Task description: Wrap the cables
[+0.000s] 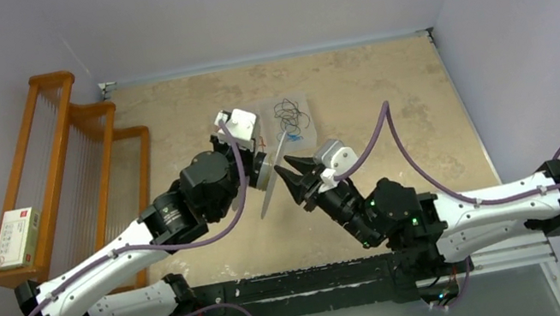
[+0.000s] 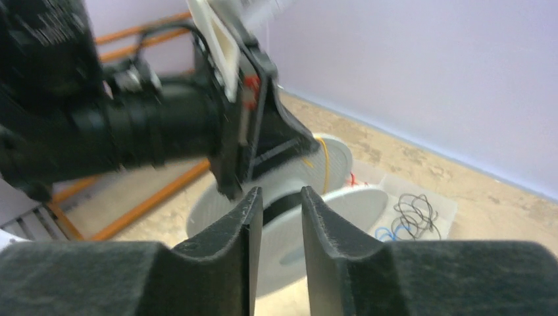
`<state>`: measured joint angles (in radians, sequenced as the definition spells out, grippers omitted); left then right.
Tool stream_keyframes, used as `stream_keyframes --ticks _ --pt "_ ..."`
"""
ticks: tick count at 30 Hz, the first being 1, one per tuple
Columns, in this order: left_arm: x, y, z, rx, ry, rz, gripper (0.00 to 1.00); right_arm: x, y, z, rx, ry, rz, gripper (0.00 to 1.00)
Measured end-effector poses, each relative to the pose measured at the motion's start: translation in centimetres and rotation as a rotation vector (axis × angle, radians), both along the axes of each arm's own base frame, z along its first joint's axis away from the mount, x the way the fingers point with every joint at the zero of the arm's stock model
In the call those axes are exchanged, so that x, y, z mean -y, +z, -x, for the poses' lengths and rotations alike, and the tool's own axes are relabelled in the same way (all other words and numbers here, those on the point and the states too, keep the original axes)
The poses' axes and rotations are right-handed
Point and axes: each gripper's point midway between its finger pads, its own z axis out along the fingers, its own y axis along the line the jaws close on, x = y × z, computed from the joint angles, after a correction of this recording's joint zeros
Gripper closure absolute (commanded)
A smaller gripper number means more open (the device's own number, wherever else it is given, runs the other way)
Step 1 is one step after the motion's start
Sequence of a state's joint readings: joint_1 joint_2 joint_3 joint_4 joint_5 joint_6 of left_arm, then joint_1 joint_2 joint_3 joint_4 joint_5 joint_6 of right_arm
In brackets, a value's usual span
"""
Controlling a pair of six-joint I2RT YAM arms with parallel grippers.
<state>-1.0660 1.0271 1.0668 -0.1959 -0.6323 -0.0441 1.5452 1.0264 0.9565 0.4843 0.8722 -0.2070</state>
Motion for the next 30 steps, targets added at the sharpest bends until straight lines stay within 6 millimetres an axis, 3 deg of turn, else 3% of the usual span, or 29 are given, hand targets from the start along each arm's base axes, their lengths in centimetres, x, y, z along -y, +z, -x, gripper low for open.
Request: stream_keyframes --ticks 10,20,25,30 --pt "-2.5 3.7 0.0 0.061 0.091 0.087 1.0 2.7 -7.5 -1.9 -0.103 -0.03 0.085 0.42" --pt "-4.4 12.8 0.3 0.149 0.138 0.266 1.0 3.3 -16.4 -3.5 -0.167 0.064 0.134 0.18" --pt "-4.7 16.1 0.9 0.171 0.111 0.328 1.0 3.0 -17.1 -4.4 -0.116 0.119 0.126 0.14" --pt "-4.6 17.8 1.5 0.177 0.072 0.36 1.0 3.5 -16.7 -5.3 -0.025 0.163 0.1 0.12"
